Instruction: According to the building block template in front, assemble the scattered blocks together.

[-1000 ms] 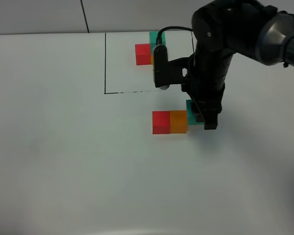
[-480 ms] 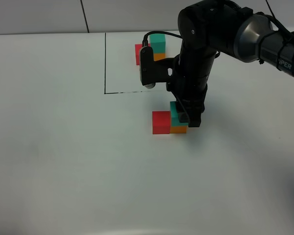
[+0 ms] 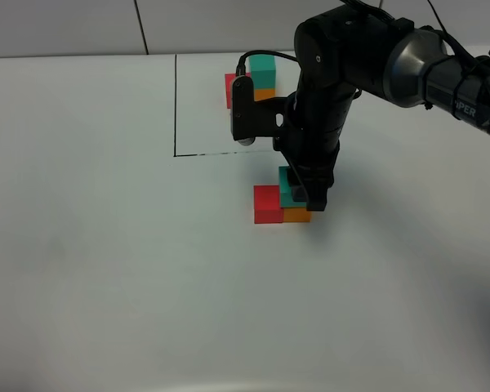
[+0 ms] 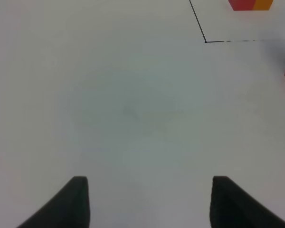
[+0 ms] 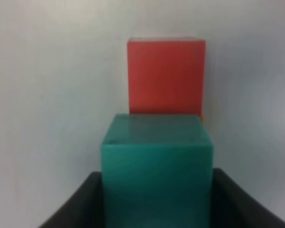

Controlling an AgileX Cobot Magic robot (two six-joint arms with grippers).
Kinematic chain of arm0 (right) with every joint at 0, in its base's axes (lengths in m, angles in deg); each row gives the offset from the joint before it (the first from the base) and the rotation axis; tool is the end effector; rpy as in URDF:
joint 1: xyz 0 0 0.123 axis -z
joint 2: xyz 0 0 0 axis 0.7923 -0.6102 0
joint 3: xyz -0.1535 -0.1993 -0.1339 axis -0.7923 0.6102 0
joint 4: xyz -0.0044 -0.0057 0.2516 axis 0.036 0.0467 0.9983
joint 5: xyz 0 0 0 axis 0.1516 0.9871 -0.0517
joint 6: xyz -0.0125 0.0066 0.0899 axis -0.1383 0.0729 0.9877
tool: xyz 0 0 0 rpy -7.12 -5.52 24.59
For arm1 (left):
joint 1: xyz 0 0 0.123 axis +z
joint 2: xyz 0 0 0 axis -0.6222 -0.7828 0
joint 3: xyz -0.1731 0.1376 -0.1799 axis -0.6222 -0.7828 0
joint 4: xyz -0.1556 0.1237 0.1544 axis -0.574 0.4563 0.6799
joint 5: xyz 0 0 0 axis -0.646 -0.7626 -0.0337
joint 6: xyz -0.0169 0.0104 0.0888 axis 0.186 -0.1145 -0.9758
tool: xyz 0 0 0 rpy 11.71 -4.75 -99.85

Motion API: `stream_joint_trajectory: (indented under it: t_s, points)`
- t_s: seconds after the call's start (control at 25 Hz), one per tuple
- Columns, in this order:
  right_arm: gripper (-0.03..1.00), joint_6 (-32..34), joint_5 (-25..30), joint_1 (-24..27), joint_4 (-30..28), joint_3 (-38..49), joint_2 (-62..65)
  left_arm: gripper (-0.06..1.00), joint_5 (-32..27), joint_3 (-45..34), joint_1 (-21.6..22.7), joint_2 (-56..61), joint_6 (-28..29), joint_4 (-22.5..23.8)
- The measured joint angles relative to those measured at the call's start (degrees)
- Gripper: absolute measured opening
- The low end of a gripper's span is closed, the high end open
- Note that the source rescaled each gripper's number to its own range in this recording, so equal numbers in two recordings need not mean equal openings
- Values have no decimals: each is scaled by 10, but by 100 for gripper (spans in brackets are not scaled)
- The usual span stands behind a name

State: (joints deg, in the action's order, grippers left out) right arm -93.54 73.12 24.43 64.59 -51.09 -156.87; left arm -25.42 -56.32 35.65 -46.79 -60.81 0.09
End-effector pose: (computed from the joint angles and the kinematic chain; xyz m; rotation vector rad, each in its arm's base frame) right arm 0.3821 0.2084 0.1934 -2.0691 2.1649 0.0211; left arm -0.0055 -0.0032 0.2797 0.0860 2.0230 -0.0630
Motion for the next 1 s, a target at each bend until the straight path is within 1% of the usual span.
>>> stream_joint_trajectory:
  t_s: [0.52, 1.0]
  points:
    - [3, 1, -1, 7, -2, 0, -19, 23, 0, 0, 0, 0, 0, 0]
    - [3, 15, -4, 7, -1, 0, -19, 23, 0, 0, 0, 0, 0, 0]
